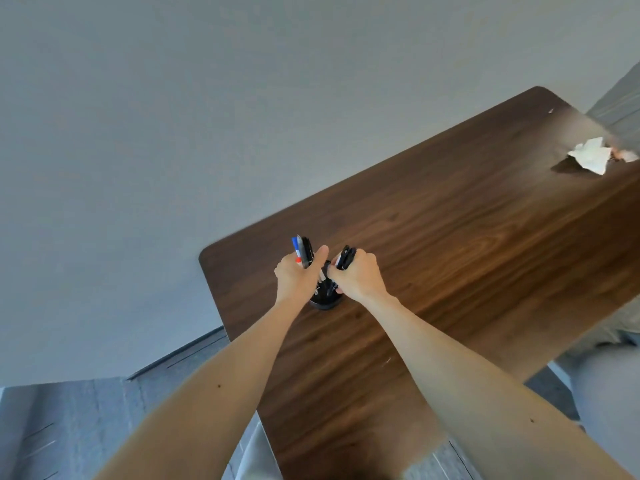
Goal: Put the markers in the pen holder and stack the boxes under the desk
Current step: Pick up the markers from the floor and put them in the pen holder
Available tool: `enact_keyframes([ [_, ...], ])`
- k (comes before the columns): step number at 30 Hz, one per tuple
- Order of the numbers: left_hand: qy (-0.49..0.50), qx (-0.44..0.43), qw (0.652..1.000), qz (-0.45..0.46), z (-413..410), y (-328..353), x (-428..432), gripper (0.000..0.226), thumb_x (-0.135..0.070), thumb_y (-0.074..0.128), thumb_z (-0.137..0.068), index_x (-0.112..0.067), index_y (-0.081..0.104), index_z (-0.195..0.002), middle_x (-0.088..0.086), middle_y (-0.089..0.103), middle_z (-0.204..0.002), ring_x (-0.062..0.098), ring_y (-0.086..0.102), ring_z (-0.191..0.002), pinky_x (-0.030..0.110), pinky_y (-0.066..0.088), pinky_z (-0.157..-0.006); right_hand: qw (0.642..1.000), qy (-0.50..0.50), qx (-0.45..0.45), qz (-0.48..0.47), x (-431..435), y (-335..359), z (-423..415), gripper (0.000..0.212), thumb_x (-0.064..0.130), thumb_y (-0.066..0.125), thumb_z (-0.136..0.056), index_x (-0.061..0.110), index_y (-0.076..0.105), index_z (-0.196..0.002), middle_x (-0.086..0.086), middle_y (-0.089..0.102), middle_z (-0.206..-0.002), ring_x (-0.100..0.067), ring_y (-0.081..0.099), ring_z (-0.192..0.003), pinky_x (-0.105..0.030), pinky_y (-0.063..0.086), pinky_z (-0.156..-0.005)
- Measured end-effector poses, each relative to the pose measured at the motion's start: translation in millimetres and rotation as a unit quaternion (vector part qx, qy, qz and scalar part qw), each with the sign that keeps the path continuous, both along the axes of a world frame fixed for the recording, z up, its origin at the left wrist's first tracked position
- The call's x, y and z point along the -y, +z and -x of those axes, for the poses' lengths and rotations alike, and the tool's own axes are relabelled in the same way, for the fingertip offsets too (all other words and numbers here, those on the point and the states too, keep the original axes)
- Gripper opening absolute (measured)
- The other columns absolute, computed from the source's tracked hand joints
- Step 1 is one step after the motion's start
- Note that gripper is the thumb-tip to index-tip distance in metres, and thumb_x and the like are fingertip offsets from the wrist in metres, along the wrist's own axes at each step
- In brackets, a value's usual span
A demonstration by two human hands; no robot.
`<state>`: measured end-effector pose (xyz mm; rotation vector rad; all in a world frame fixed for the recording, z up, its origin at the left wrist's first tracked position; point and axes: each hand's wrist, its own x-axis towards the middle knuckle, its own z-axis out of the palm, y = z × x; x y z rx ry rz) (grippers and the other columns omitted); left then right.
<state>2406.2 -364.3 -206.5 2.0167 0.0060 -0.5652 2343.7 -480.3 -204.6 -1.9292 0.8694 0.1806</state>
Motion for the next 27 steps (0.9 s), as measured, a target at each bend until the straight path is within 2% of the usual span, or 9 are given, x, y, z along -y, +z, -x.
enact_keyframes([
  [4,0.008,-0.007,1.0,-0.021,1,-19,1,0.042,-0.07,0.061,-0.075,-0.03,0.052,-0.068,-0.006,0.061,-0.071,0.031,0.055,-0.1,0.046,0.047,-0.093,0.999,0.019,-0.012,0.031,-7,3,-3,0.019,0.033,0.074,-0.079,0.016,0.068,-0.074,-0.003,0.071,-0.074,-0.02,0.072,-0.07,-0.04,0.061,-0.073],
  [8,0.004,-0.019,0.999,-0.033,6,-32,-2,0.053,-0.061,0.066,-0.079,-0.018,0.052,-0.106,-0.007,0.063,-0.101,0.017,0.049,-0.11,0.04,0.032,-0.105,0.996,0.058,-0.02,0.072,-10,2,-2,0.023,0.029,0.071,-0.081,0.022,0.06,-0.062,0.001,0.065,-0.065,-0.022,0.07,-0.072,-0.036,0.058,-0.075],
  [10,-0.022,-0.027,0.999,-0.025,6,-33,-8,0.047,-0.062,0.066,-0.077,-0.023,0.061,-0.103,-0.016,0.057,-0.101,0.013,0.055,-0.108,0.039,0.033,-0.105,0.993,0.078,-0.019,0.081,-10,-1,-3,0.013,0.029,0.071,-0.079,0.016,0.07,-0.077,-0.001,0.069,-0.072,-0.02,0.07,-0.078,-0.036,0.058,-0.078],
  [13,-0.071,-0.018,0.997,-0.007,3,-28,-18,0.027,-0.054,0.069,-0.081,-0.03,0.069,-0.093,-0.007,0.055,-0.111,0.014,0.059,-0.1,0.03,0.048,-0.09,0.991,0.102,-0.007,0.09,-9,-3,-2,0.017,0.025,0.072,-0.077,0.014,0.073,-0.09,-0.002,0.072,-0.08,-0.019,0.069,-0.081,-0.037,0.059,-0.079],
  [17,-0.13,-0.001,0.991,0.015,-1,-25,-31,0.027,-0.033,0.07,-0.089,-0.026,0.065,-0.114,-0.007,0.061,-0.117,0.009,0.055,-0.109,0.023,0.043,-0.092,0.992,0.11,0.011,0.059,-5,-2,2,0.031,0.022,0.074,-0.075,0.018,0.072,-0.105,-0.001,0.071,-0.099,-0.018,0.067,-0.091,-0.036,0.06,-0.08],
  [20,-0.108,-0.02,0.992,0.054,-2,-22,-42,0.035,-0.015,0.065,-0.091,-0.023,0.059,-0.124,-0.005,0.061,-0.115,0.01,0.056,-0.109,0.024,0.044,-0.091,0.995,0.093,0.033,-0.001,3,1,6,0.053,0.022,0.067,-0.073,0.023,0.062,-0.125,-0.004,0.057,-0.114,-0.024,0.063,-0.095,-0.036,0.062,-0.065],
  [22,-0.079,-0.052,0.994,0.049,-5,-23,-51,0.036,-0.009,0.059,-0.089,-0.02,0.058,-0.123,0.005,0.064,-0.11,0.018,0.063,-0.094,0.029,0.051,-0.078,0.997,0.058,0.036,-0.035,10,2,13,0.058,0.021,0.06,-0.075,0.022,0.056,-0.133,-0.007,0.054,-0.109,-0.026,0.064,-0.086,-0.031,0.06,-0.055],
  [25,-0.102,-0.086,0.991,-0.025,-7,-27,-60,0.032,-0.012,0.06,-0.092,-0.018,0.056,-0.123,0.014,0.067,-0.09,0.021,0.063,-0.063,0.03,0.054,-0.059,0.998,0.0,-0.01,-0.055,15,-7,22,0.058,0.019,0.058,-0.078,0.019,0.054,-0.136,-0.011,0.062,-0.103,-0.023,0.068,-0.067,-0.036,0.063,-0.059],
  [27,-0.121,-0.111,0.986,-0.022,-6,-27,-60,0.03,-0.014,0.06,-0.094,-0.015,0.057,-0.124,0.013,0.07,-0.08,0.025,0.065,-0.059,0.033,0.057,-0.058,0.995,0.0,-0.047,-0.084,13,-14,23,0.054,0.016,0.059,-0.084,0.016,0.055,-0.137,-0.014,0.067,-0.101,-0.021,0.069,-0.059,-0.036,0.063,-0.061],
])
